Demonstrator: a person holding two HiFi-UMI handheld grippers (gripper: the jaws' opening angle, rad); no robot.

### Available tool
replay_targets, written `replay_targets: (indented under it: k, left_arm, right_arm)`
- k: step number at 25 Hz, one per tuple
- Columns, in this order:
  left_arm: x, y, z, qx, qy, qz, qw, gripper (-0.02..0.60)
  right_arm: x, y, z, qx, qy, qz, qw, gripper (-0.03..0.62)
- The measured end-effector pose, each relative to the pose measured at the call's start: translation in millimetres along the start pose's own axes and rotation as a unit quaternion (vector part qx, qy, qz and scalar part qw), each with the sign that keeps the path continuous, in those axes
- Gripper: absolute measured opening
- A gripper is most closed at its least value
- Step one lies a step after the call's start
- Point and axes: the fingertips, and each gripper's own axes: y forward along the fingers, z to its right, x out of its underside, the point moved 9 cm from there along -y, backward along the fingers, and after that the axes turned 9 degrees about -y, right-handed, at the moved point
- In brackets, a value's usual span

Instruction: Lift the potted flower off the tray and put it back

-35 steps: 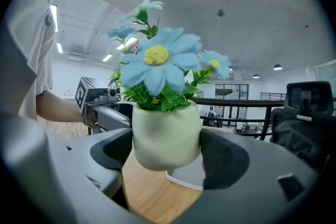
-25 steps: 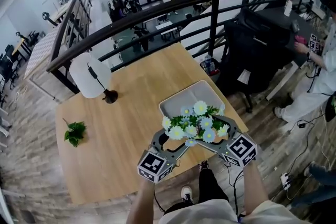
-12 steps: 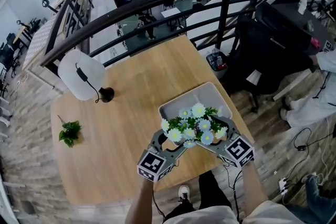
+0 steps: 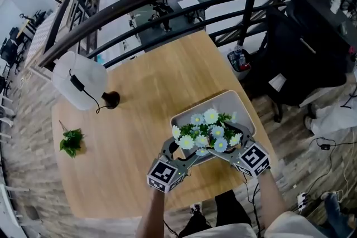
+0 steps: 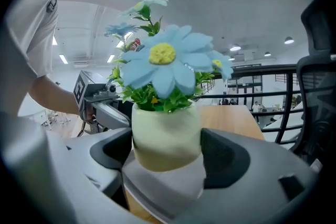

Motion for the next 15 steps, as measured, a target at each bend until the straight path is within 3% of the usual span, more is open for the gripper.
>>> replay_targets:
  k: [15]
  left_arm:
    - [39, 23, -32, -0.025, -0.036, -0.033, 0.9985, 0.322]
  right_arm:
    - [36, 44, 16, -0.028, -0.009, -0.045, 0.999, 0.437]
